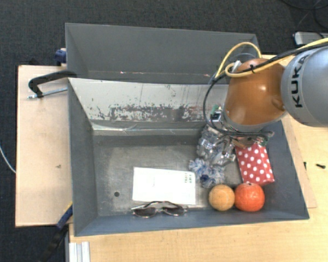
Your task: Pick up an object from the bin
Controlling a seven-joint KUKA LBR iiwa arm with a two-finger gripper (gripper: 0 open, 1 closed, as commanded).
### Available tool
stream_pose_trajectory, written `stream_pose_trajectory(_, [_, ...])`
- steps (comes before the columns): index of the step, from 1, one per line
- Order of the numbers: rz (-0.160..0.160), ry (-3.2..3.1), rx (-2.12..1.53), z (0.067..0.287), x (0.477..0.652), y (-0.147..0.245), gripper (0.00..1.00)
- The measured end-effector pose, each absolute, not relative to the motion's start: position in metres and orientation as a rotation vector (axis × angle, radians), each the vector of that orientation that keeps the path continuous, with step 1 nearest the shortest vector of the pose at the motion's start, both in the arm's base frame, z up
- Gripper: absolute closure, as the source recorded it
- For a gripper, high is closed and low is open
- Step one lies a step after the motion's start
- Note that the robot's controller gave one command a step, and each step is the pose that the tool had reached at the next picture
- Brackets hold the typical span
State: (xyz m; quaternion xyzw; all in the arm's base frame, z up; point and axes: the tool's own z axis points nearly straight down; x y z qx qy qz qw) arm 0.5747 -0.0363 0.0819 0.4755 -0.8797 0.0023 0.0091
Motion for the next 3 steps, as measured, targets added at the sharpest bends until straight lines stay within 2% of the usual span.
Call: stream_pose_trajectory(3, [-0.001, -2.767, 1.493, 0.111, 0.575, -0.033, 1.0])
